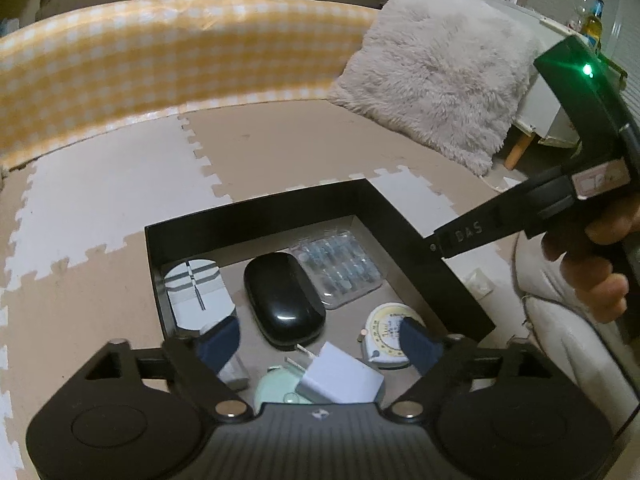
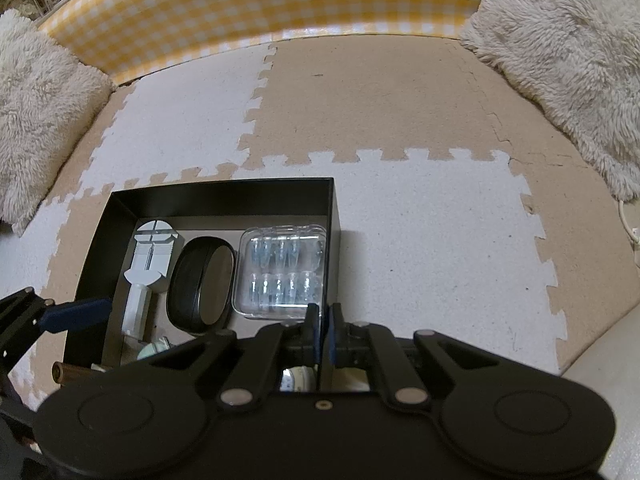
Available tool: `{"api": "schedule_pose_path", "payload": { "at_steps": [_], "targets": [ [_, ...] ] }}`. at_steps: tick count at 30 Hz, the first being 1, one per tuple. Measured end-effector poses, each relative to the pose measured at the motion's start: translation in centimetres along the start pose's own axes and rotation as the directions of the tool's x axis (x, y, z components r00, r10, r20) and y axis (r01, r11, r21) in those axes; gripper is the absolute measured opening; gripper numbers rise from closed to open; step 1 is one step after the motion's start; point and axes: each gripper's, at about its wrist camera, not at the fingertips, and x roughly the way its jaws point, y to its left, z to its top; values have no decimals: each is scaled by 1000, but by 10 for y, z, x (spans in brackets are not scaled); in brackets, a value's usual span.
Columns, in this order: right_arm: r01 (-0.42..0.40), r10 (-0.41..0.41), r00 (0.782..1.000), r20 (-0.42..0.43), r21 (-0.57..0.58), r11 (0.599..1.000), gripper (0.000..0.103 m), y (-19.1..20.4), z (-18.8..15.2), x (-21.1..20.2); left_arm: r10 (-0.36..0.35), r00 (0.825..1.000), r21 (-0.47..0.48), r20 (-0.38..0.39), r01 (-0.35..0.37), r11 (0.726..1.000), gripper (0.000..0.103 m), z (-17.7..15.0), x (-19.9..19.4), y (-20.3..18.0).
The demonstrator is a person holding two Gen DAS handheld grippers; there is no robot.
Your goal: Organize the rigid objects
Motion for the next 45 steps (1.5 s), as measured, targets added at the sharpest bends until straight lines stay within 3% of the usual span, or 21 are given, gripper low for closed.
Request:
{"api": "schedule_pose_path", "payload": {
  "at_steps": [4, 25, 28, 33, 45],
  "targets": [
    [-1, 1, 1000, 0, 0, 1000, 5, 1, 0, 0, -7, 1000, -13, -10, 7, 1000, 103, 0, -3, -3],
    [8, -8, 1000, 13, 7, 1000, 5, 2, 0, -7, 12, 999, -90, -42, -16, 996, 103, -2, -16, -7],
    [19, -20, 999, 41, 23, 1000, 16, 1, 0, -19, 27, 999, -98, -32, -30, 995, 103, -1, -23, -6],
    [23, -29, 995, 98, 56, 998, 18, 3, -6, -50, 47, 999, -116, 0, -47, 992, 103, 1, -43, -4],
    [1, -11, 978, 210, 52, 999, 40, 20, -45, -138, 91, 992, -178, 87, -75, 981, 103, 0, -109, -2]
  ]
}}
